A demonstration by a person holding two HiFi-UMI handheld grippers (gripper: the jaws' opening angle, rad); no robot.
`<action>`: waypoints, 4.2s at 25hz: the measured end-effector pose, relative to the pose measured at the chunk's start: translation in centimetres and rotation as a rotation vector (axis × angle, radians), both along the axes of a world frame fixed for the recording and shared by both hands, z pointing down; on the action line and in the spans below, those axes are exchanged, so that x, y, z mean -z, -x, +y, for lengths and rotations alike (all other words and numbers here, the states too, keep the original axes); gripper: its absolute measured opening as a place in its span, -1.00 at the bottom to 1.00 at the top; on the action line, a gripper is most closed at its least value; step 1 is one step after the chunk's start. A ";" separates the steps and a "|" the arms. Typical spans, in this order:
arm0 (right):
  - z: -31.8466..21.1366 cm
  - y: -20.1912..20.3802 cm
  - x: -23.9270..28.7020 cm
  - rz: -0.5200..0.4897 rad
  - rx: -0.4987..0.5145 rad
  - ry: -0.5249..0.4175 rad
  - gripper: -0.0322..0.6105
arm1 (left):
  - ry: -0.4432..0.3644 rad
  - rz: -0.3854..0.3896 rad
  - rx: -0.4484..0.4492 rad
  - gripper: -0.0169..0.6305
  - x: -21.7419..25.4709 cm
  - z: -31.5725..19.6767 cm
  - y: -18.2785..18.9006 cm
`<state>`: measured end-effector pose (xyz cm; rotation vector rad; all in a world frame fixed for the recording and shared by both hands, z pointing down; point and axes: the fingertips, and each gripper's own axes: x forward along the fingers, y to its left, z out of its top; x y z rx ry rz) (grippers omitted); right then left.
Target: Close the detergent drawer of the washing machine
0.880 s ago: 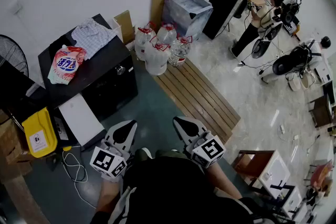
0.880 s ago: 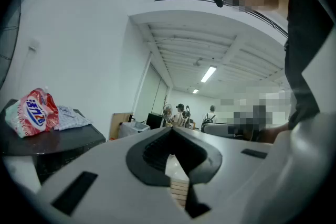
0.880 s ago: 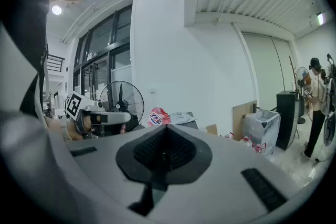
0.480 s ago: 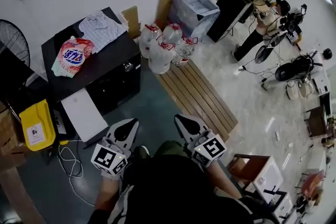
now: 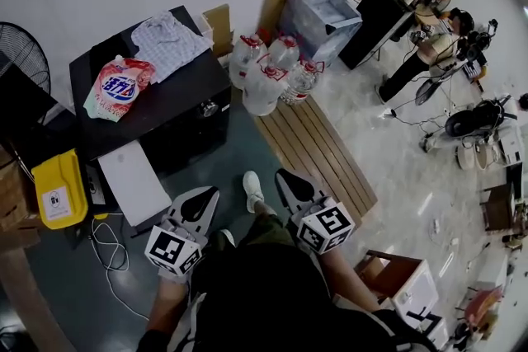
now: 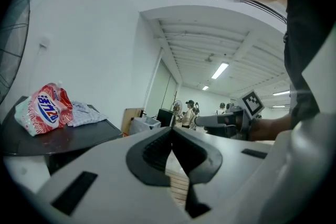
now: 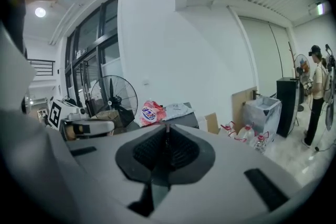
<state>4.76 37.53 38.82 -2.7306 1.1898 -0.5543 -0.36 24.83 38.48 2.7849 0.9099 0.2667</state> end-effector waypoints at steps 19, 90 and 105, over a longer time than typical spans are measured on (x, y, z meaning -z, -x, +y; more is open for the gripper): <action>-2.2 -22.7 -0.2 0.033 0.319 -0.091 -0.86 | -0.070 -0.061 0.296 -0.91 0.1 -0.7 -20.7; -30.0 19.0 -27.4 -0.079 1.784 0.734 -0.58 | 0.370 -0.527 1.299 -0.91 -28.5 -21.5 18.6; -29.0 19.2 -29.2 -0.043 1.747 0.765 -0.69 | 0.322 -0.585 1.190 -0.91 -30.3 -20.6 15.9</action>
